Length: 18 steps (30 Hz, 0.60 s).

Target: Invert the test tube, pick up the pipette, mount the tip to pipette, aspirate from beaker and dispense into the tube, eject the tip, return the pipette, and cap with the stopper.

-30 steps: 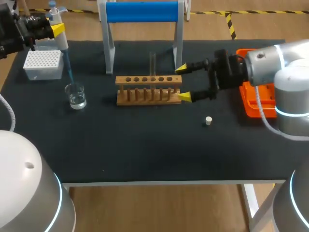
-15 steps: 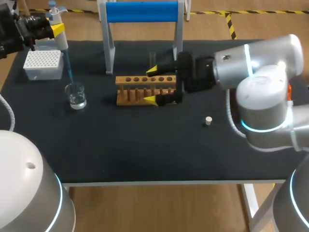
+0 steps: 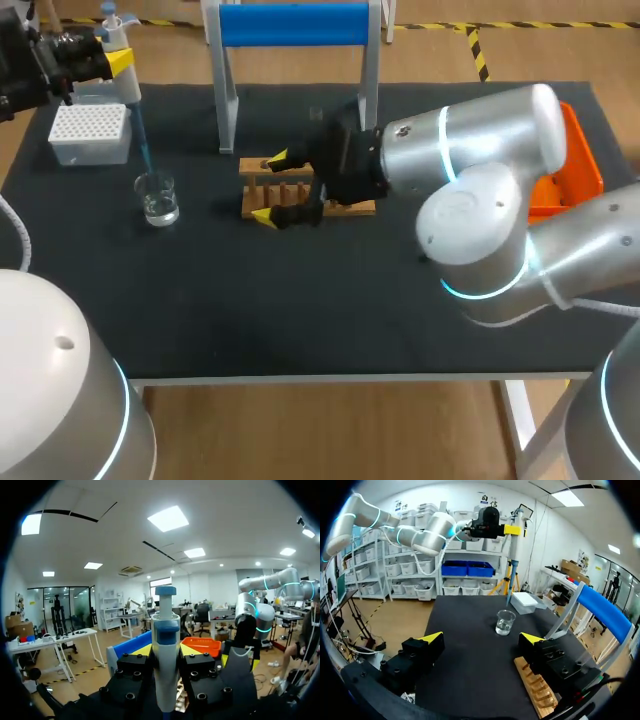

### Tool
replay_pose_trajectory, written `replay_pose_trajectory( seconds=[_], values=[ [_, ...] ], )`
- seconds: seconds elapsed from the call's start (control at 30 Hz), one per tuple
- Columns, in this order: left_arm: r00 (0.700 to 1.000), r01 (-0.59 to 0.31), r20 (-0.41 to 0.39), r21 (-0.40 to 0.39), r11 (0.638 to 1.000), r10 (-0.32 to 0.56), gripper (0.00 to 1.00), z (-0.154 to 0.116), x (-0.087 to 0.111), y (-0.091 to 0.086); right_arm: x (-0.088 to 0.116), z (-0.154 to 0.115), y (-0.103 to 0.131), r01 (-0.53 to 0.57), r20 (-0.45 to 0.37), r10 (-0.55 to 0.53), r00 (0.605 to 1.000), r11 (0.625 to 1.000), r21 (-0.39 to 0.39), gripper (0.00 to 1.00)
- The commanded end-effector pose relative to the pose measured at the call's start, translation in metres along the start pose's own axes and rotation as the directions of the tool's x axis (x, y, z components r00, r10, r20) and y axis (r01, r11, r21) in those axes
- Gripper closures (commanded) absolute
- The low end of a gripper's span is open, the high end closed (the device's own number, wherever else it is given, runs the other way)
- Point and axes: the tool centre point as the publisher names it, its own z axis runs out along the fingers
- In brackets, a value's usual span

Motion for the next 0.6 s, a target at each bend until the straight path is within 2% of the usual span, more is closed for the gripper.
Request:
replay_pose_trajectory(
  seconds=[0.03,0.17,0.6],
  values=[
    [1.000,-0.001,0.000,0.002,1.000,0.001,1.00,0.000,0.000,0.000,0.000,0.043,-0.003,-0.016,0.068,0.016,0.998,1.000,0.008,0.00],
    [1.000,-0.001,0.000,0.002,1.000,0.001,1.00,0.000,0.000,0.000,-0.006,0.048,-0.008,-0.022,0.094,0.021,0.995,1.000,0.009,0.00],
    [1.000,-0.001,0.000,0.002,1.000,0.001,1.00,0.000,0.000,0.000,-0.004,0.054,-0.008,-0.008,0.105,0.005,0.994,0.999,0.032,0.00]
  ],
)
